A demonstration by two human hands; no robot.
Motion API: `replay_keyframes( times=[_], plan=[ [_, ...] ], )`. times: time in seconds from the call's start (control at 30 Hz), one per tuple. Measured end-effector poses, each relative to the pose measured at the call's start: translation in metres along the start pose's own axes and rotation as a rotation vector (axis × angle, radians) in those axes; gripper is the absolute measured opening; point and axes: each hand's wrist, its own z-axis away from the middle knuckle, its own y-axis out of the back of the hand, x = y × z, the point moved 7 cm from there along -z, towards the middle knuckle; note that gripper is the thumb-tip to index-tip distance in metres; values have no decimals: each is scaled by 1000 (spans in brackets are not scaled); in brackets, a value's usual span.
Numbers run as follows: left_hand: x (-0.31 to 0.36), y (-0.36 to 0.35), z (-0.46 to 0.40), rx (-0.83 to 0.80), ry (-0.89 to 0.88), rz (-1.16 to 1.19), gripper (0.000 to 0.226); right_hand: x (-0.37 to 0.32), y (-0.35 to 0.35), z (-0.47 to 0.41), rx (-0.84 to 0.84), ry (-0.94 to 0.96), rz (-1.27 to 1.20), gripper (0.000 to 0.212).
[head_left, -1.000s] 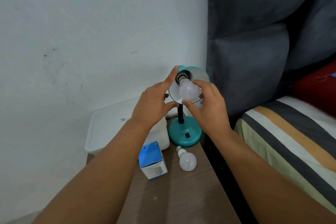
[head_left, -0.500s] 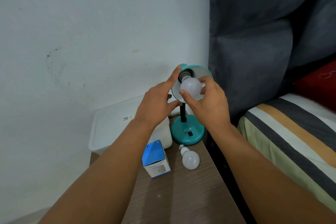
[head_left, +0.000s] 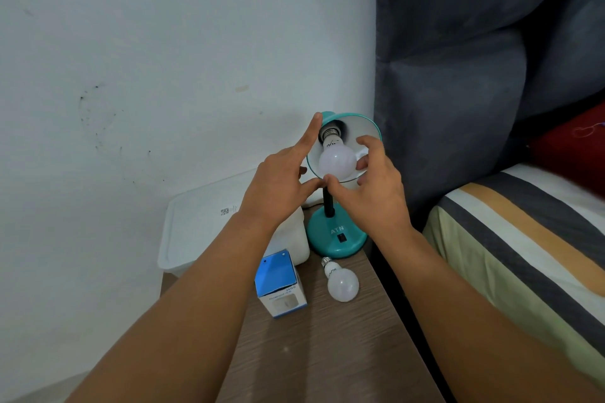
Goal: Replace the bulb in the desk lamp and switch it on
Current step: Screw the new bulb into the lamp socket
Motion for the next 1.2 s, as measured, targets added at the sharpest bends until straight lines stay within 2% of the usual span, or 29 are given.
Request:
replay_keyframes(
  times=[0.13, 0.27, 0.43, 0.57, 0.77, 1.07, 1.2],
  plan=[
    [3, 0, -1, -10, -31, -3, 103, -6, 8, 0, 65, 51, 7, 55],
    [4, 1, -2, -15, -33, 16, 104, -6, 6, -3, 64, 85, 36, 48],
    [4, -1, -4, -8, -31, 40, 104, -6, 2, -4, 52, 101, 64, 51],
    [5, -1, -5, 14, -42, 62, 99, -7, 0, -4, 28, 123, 85, 70],
    [10, -1, -5, 12, -54, 38, 98, -7, 2, -7, 33, 129, 55, 58],
    [7, -1, -2, 13, -62, 69, 96, -11, 4, -2, 69, 170, 206, 60],
    [7, -2, -2, 11, -61, 64, 97, -13, 5, -3, 55, 134, 140, 57]
  ],
)
